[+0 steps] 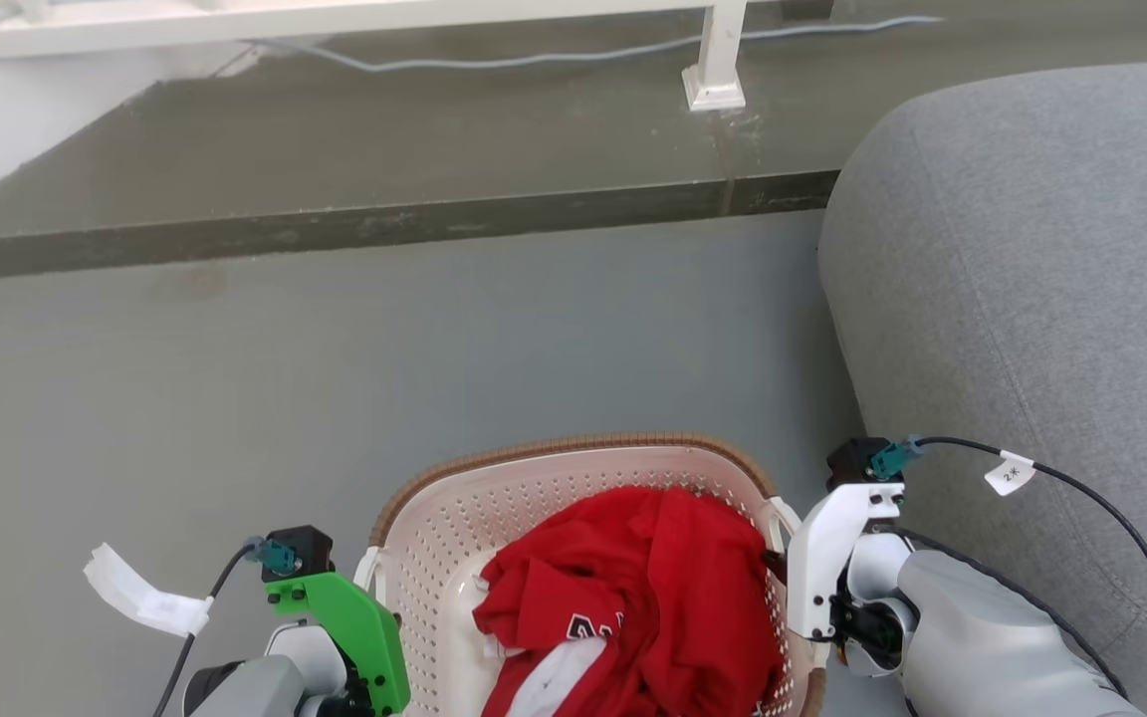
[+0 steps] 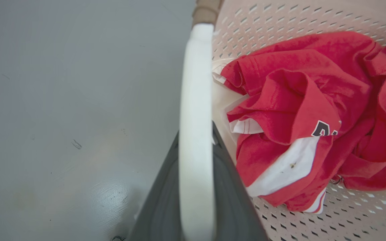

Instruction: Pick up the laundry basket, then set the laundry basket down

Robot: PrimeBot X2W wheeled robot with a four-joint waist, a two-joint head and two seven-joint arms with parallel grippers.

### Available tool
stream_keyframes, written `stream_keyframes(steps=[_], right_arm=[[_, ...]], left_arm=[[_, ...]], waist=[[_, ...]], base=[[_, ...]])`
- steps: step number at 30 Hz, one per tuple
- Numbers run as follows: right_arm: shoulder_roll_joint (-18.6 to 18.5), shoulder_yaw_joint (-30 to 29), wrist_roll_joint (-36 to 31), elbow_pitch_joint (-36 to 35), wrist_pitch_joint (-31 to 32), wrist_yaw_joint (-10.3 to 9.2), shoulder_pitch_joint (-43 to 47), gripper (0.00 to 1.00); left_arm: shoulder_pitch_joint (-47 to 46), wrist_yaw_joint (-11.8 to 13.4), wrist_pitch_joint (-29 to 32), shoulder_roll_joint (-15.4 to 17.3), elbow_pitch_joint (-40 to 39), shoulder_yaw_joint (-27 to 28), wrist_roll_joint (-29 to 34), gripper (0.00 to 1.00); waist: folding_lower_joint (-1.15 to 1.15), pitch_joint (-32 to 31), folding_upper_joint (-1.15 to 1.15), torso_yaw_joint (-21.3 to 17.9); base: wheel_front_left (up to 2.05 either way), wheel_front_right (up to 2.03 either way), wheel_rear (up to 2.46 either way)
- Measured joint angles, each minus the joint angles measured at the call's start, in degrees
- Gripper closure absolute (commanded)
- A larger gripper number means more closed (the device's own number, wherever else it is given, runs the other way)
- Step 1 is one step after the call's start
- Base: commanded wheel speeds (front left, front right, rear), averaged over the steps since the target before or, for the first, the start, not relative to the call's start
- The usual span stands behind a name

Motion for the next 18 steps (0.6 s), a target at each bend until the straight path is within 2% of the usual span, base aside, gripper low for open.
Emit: stream_keyframes(steps=[18], right_arm=[[-0.13, 1.32, 1.58, 0.01, 0.90, -0.07, -0.10, 1.00]], left_arm=[[0.05, 0.00, 1.20, 0.44, -0.32, -0.83, -1.63, 1.00]], waist=[[0.00, 0.16, 0.00, -0.39]], base=[[0.00, 0.00, 0.00]])
